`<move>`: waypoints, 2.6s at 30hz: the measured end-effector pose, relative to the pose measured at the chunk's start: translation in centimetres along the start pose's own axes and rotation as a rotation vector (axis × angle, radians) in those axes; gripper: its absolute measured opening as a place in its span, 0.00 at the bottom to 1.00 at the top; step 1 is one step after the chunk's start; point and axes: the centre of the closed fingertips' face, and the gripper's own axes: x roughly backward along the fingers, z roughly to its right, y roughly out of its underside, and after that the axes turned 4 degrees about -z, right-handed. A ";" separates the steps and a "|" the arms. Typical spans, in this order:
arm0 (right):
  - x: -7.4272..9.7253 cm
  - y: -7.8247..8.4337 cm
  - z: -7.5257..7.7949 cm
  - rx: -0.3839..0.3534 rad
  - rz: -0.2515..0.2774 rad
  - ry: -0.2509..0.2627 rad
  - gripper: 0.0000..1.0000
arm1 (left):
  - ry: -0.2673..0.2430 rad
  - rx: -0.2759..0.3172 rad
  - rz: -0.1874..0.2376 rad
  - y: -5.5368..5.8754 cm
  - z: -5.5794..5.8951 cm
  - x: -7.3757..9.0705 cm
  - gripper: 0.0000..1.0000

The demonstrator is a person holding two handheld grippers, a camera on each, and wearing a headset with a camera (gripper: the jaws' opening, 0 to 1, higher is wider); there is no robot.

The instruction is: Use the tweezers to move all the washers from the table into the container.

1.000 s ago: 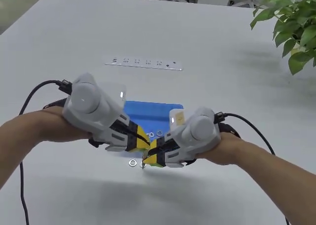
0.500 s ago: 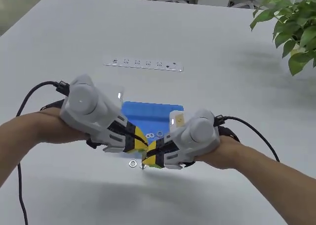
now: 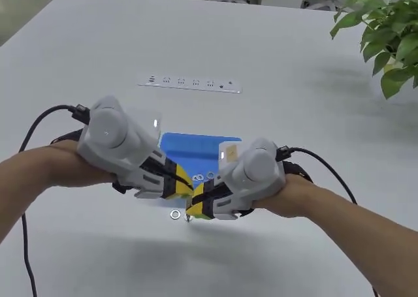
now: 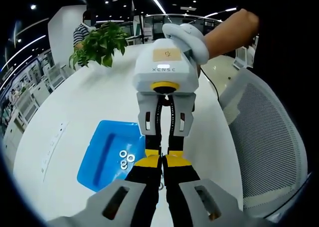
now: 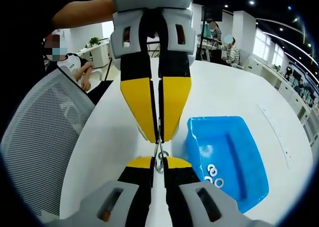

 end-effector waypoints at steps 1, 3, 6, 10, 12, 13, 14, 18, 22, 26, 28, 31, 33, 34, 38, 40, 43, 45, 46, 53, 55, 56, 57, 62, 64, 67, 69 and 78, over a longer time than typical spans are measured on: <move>0.0 0.0 0.0 -0.004 -0.001 -0.001 0.09 | -0.001 0.000 0.000 0.0 0.0 0.0 0.05; 0.0 0.0 0.0 -0.011 -0.003 -0.001 0.09 | -0.004 0.001 -0.001 0.1 0.0 0.0 0.05; 0.0 0.0 0.0 -0.017 -0.003 0.000 0.09 | -0.006 0.001 -0.001 0.1 -0.1 0.0 0.05; 0.1 0.1 0.1 -0.010 -0.008 0.007 0.10 | -0.006 0.000 0.000 0.1 -0.1 -0.1 0.05; 0.1 0.1 0.1 -0.006 -0.008 0.012 0.11 | -0.005 0.001 0.002 0.1 -0.1 -0.1 0.05; 0.1 0.1 0.1 -0.009 -0.011 0.012 0.11 | -0.007 0.001 0.003 0.1 -0.1 -0.1 0.05; 0.1 0.1 0.1 -0.010 -0.009 0.012 0.11 | -0.007 0.004 0.003 0.0 -0.1 -0.2 0.05; 0.1 0.2 0.0 -0.013 -0.013 0.008 0.12 | -0.006 0.005 0.006 -0.1 -0.1 -0.3 0.05; 0.1 0.2 -0.1 -0.017 -0.010 0.001 0.14 | -0.007 0.006 0.007 -0.2 0.0 -0.3 0.05; 0.0 0.1 0.0 -0.017 -0.007 0.006 0.13 | -0.006 0.005 0.006 -0.2 0.0 -0.3 0.05; 0.0 0.0 0.1 -0.018 -0.003 0.007 0.13 | -0.005 0.006 0.006 -0.2 0.1 -0.3 0.05; -0.1 -0.2 0.0 -0.011 -0.004 0.001 0.10 | -0.008 0.006 0.004 -0.2 0.1 -0.3 0.05; -0.1 -0.2 0.0 -0.008 -0.006 0.004 0.10 | -0.009 0.007 0.004 -0.1 0.1 -0.2 0.05; -0.2 -0.2 0.0 -0.006 -0.007 0.005 0.10 | -0.010 0.008 0.004 -0.1 0.1 -0.2 0.05; -0.3 -0.2 0.0 0.018 -0.017 0.011 0.08 | -0.010 0.014 0.004 0.0 0.1 -0.1 0.05; -0.3 -0.2 0.0 0.024 -0.019 0.011 0.07 | -0.008 0.017 0.004 0.0 0.2 -0.1 0.05; -0.3 -0.2 -0.1 0.030 -0.022 0.011 0.07 | -0.008 0.020 0.003 0.1 0.3 0.0 0.05; -0.3 -0.2 -0.1 0.031 -0.024 0.009 0.06 | -0.009 0.024 0.005 0.1 0.3 0.0 0.06; -0.3 -0.2 -0.1 0.030 -0.025 0.009 0.06 | -0.010 0.026 0.006 0.1 0.3 0.0 0.06; -0.2 -0.4 0.0 0.021 -0.018 0.008 0.06 | -0.014 0.048 0.019 0.1 0.4 0.1 0.09; 0.0 -0.6 0.0 0.020 -0.017 0.007 0.06 | -0.022 0.052 0.029 0.0 0.4 0.2 0.13; 0.1 -0.7 0.0 0.020 -0.018 0.005 0.06 | -0.023 0.063 0.045 -0.1 0.4 0.4 0.15; 0.2 -0.8 0.1 0.022 -0.017 0.006 0.06 | -0.024 0.072 0.056 -0.2 0.4 0.5 0.17; 0.8 -1.5 0.0 0.024 -0.008 0.013 0.06 | -0.047 0.112 0.115 -0.5 0.2 1.1 0.31; 0.9 -1.6 0.0 0.024 -0.008 0.013 0.06 | -0.069 0.129 0.143 -0.7 0.0 1.4 0.39; 1.2 -1.9 -0.2 0.032 -0.005 0.013 0.06 | -0.089 0.153 0.171 -0.8 -0.2 1.6 0.56; 1.5 -2.0 -0.2 0.038 -0.005 0.018 0.07 | -0.102 0.170 0.171 -0.6 -0.3 1.7 0.64; 3.1 -3.0 -0.3 0.064 0.005 0.023 0.07 | -0.138 0.235 0.212 0.0 0.1 2.4 0.81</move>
